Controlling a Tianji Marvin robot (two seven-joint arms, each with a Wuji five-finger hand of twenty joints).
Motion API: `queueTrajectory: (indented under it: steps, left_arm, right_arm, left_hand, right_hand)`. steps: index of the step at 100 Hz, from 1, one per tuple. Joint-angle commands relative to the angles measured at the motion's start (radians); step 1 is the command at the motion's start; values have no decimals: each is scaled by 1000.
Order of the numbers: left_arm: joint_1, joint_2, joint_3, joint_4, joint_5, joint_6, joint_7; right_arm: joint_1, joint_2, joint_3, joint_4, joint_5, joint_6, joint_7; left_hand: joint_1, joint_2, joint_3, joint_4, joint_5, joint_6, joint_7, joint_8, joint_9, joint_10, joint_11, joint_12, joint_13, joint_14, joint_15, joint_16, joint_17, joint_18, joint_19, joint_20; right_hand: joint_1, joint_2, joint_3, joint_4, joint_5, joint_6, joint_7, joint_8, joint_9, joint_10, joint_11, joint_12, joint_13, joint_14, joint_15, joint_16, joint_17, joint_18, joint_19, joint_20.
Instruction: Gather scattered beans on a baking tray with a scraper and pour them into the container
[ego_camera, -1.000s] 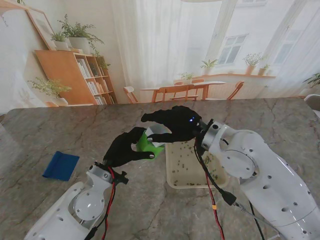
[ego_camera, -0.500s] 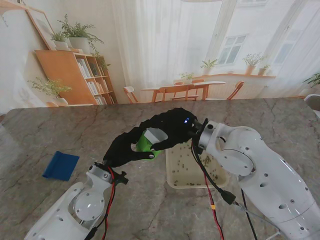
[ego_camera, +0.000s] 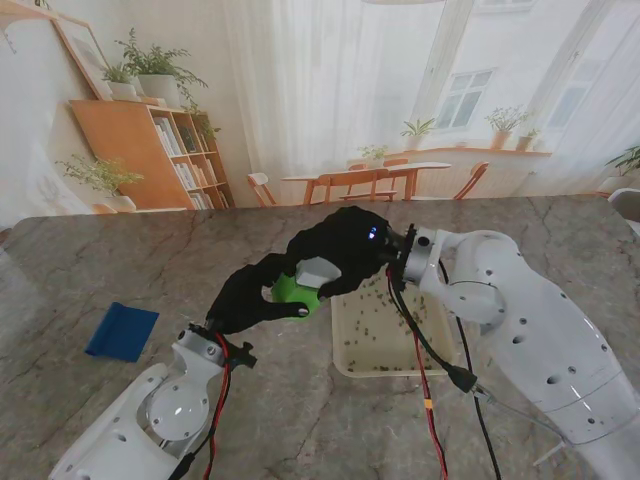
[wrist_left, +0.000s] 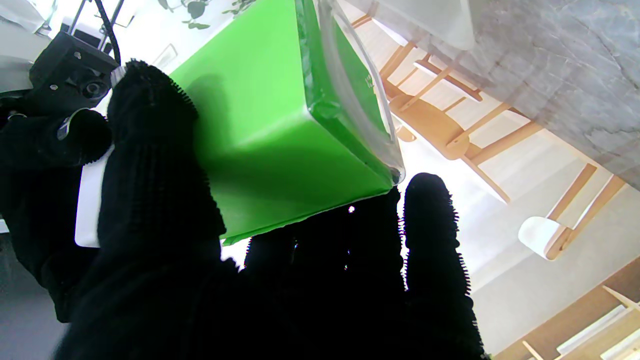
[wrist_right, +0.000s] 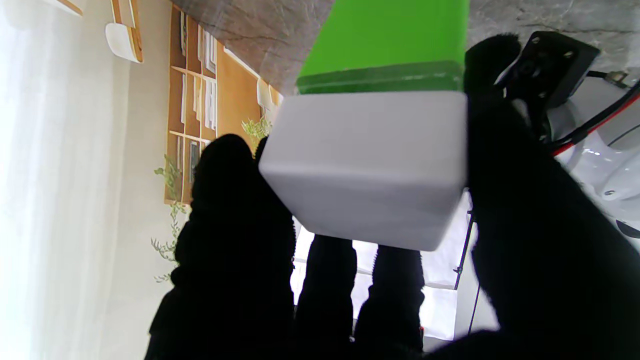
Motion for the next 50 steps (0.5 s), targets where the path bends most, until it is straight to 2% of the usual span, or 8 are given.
queueTrajectory:
  steps: [1,4,5,6,18,27,31,50]
  left_arm:
    - [2,-4,4,-2,-1,-1,1]
    - [2,-4,4,-2,-1,0,1]
    - [2,-4,4,-2,-1,0,1]
    - [2,-4,4,-2,-1,0,1]
    - [4,-4,2,-4,-2,4,0]
    - [4,-3,1,-5,0,4,0]
    - [4,-3,1,-5,1,5,0]
    - [4,-3,1,-4,-1,6,-2]
  right_arm:
    - [15,-6,3,15,9,2,8]
    - [17,-8,1,23,15,3,-2]
    - [17,-8,0,26,17,3,-8]
    - [18,-9,-1,28,18,3,-13]
    - [21,-16,-4,45,22,-1,-57]
    - [16,-19,0,42,29,-5,-66]
    - [12,-20,3,41,34,-5,-71]
    - [-8,-26,13,34,61,2,-78]
  left_hand:
    - [317,155,192,65,77,-207,155,67,102,-188,142,57,1,-36,14,10,-2,6,-9,25]
    - [317,155,192,65,77,-208,154,67,102,-189,142,56,0,-37,14,10,-2,6,-9,25]
    - [318,155,192,65,77,-208,154,67,102,-189,142,56,0,-36,14,10,-2,7,-9,25]
    - [317,155,192,65,77,-208,154,67,102,-189,142,56,1,-36,14,11,-2,7,-8,25]
    - [318,157,192,65,77,-208,154,67,100,-189,142,56,0,-37,14,10,-3,7,-9,25]
    - [317,155,191,65,77,-207,154,68,101,-190,142,57,0,-36,14,11,-2,8,-9,25]
    - [318,157,192,65,77,-208,154,67,101,-188,142,56,0,-37,14,11,-3,7,-9,24]
    - [317,156,192,65,77,-208,154,67,101,-188,142,56,0,-36,14,11,-2,7,-9,25]
  right_hand:
    - [251,70,251,36,12,-39,54,-23,134,-55,132,75,83,-257,29,11,43,-200,28,-24]
    - [255,70,254,35,12,-46,83,-52,141,-58,130,79,86,-263,32,9,44,-206,44,-62]
    - [259,68,259,33,12,-52,110,-79,149,-63,130,80,92,-269,37,7,42,-212,73,-129]
    - [260,67,261,32,14,-55,117,-85,154,-64,131,79,95,-272,38,7,43,-214,85,-152]
    - [260,59,280,24,30,-86,178,-108,176,-82,143,69,111,-287,41,3,45,-229,134,-247]
    - [269,54,288,23,48,-120,214,-112,197,-103,155,71,120,-297,44,4,38,-226,146,-274]
    - [269,47,302,17,58,-148,262,-143,205,-117,178,67,120,-297,49,2,36,-224,172,-312]
    - [269,41,308,18,99,-207,330,-153,236,-147,205,57,128,-293,56,1,40,-215,180,-321]
